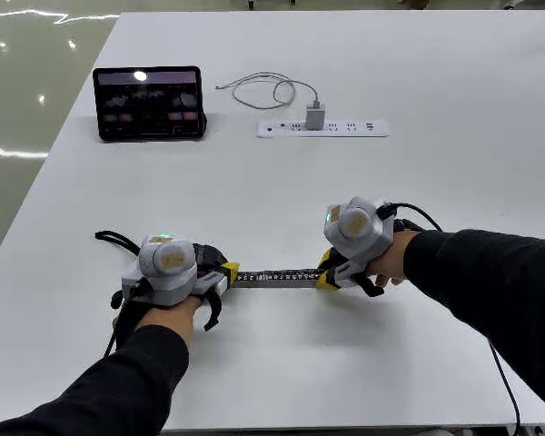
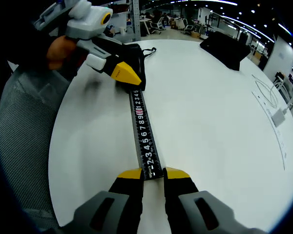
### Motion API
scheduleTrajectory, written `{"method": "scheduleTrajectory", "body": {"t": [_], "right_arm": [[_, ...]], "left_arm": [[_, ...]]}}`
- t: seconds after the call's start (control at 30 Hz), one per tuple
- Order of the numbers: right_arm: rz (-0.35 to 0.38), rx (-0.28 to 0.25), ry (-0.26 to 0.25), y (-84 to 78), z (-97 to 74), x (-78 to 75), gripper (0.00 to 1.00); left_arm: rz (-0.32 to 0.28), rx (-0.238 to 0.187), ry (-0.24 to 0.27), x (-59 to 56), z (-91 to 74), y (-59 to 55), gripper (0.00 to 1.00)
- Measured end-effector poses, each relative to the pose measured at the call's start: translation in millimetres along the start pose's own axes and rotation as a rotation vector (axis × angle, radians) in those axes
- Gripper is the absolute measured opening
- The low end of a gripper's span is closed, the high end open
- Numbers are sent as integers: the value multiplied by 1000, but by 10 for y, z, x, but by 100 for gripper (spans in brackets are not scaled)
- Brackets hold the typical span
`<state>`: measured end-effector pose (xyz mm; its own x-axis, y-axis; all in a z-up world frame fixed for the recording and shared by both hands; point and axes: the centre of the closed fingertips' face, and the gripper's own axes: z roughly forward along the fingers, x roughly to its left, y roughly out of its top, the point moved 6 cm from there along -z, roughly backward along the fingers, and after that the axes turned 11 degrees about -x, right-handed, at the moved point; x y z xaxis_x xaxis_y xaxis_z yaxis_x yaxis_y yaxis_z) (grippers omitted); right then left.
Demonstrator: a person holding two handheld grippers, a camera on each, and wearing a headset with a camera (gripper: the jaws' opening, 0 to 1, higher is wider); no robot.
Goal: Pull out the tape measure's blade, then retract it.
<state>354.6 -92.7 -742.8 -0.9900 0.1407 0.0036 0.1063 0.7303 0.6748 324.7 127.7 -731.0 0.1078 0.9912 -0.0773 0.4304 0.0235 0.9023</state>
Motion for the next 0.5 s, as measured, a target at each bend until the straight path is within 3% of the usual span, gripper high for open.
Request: {"method": "scheduleTrajectory", "body": {"t": [0.5], "right_arm": [[0,-11,3,57,71,5,12]], "left_arm": [[-2,3,-1,1,3,-1,64]]}}
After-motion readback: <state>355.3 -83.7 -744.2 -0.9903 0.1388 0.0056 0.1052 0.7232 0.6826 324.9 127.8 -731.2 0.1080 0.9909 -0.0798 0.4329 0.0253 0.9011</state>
